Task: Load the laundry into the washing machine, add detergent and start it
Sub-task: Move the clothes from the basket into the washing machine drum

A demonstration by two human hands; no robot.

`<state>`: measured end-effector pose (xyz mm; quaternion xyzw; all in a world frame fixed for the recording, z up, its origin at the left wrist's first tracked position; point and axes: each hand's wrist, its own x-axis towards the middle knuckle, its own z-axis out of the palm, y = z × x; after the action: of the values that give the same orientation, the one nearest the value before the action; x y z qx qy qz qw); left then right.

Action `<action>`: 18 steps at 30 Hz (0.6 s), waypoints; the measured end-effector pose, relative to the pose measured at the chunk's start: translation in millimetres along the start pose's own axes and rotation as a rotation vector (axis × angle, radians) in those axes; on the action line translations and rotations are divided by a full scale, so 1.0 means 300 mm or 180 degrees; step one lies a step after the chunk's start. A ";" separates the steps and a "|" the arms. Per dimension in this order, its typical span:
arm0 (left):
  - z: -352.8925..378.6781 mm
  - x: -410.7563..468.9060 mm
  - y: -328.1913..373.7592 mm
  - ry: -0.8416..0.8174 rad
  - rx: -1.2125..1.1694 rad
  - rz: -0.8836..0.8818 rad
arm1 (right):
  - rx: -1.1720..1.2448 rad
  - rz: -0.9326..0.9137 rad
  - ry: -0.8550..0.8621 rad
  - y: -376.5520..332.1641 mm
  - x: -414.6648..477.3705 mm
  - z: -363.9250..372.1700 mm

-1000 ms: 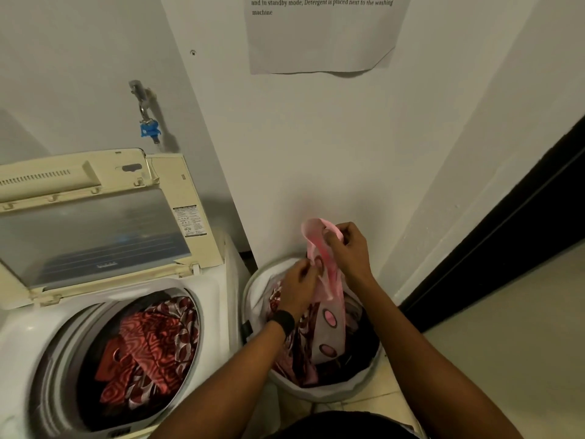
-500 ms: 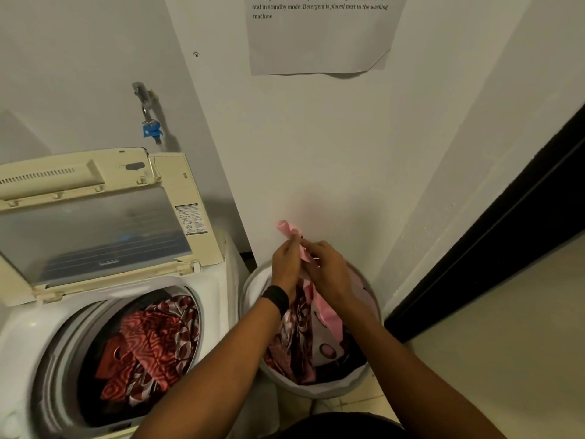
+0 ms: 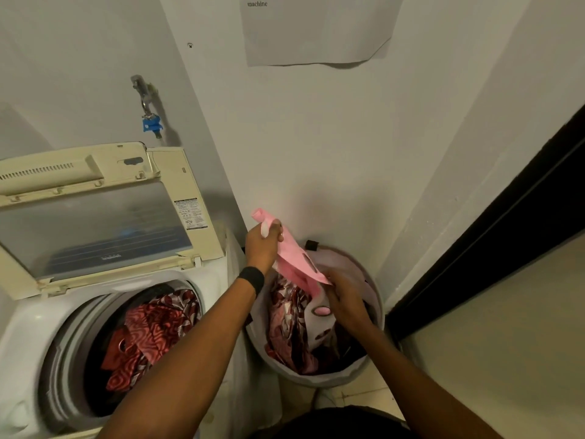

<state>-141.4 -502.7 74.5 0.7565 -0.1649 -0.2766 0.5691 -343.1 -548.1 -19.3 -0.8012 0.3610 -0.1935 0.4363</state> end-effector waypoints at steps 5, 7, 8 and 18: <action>-0.033 0.033 0.013 -0.0259 0.0874 0.0397 | -0.0447 -0.0851 -0.0036 -0.140 0.042 -0.098; -0.035 0.036 0.022 -0.0576 0.1045 0.0531 | -0.0416 -0.1026 -0.0237 -0.231 0.105 -0.169; -0.037 0.034 0.031 -0.0766 0.1079 0.0594 | -0.0431 -0.1047 -0.0559 -0.263 0.138 -0.204; -0.037 -0.026 0.047 -0.1717 0.1099 0.0408 | -0.1168 -0.0518 -0.2326 -0.360 0.215 -0.238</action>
<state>-139.8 -494.0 92.0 0.7294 -0.4015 -0.3987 0.3845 -300.7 -597.6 109.7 -0.9075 0.1463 0.1372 0.3690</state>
